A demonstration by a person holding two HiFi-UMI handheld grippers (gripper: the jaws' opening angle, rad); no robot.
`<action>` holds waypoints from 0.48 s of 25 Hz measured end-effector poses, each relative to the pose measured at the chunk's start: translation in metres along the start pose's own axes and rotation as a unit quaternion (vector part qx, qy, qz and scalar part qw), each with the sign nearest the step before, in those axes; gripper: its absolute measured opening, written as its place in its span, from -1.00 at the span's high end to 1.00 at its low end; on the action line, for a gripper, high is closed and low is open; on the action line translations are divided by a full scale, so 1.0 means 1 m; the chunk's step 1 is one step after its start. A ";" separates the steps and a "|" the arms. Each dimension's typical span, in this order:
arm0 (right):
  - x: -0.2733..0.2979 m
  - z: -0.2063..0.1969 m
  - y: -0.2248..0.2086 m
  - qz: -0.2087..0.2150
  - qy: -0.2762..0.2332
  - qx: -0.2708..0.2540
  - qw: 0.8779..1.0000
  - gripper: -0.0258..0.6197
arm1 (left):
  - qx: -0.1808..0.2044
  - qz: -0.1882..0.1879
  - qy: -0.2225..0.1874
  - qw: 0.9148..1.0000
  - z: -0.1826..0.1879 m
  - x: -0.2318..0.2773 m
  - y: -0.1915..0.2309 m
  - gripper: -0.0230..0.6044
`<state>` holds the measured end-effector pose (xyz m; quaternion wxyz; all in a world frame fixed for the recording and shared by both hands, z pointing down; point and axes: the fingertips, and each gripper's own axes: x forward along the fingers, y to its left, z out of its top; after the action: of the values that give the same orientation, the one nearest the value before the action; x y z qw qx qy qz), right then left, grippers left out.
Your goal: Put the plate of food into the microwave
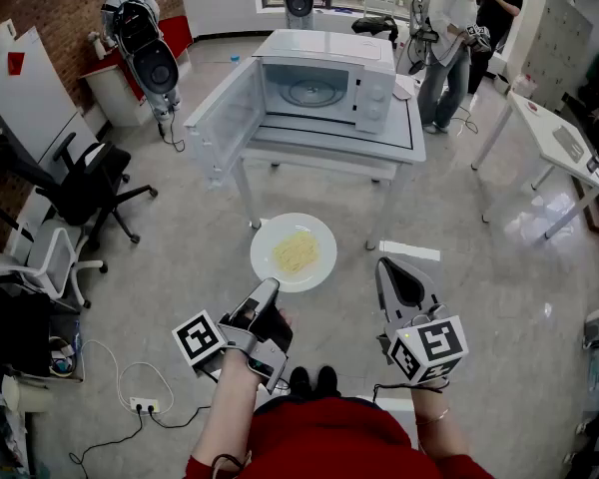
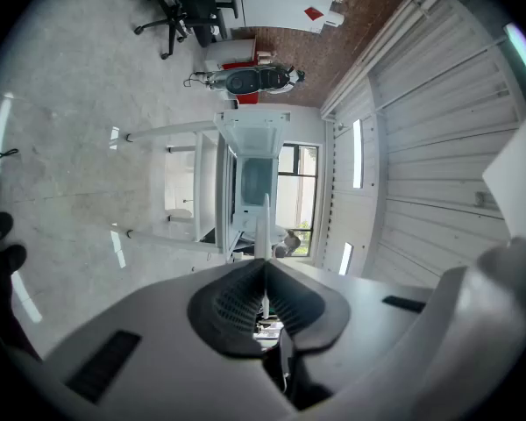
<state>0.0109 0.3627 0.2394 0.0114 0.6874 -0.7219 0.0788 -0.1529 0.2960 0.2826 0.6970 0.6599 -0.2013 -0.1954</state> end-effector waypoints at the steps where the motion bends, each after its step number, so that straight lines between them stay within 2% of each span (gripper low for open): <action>1: 0.000 -0.001 0.000 0.002 0.000 -0.001 1.000 0.88 | 0.001 -0.001 -0.001 1.000 0.000 0.000 0.000 0.88; 12: 0.002 -0.009 0.001 0.011 0.008 -0.001 1.000 0.88 | 0.000 -0.005 -0.010 1.000 0.003 0.000 0.001 0.88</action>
<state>0.0092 0.3621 0.2482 0.0175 0.6787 -0.7294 0.0839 -0.1546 0.2937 0.2836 0.6938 0.6590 -0.2050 -0.2057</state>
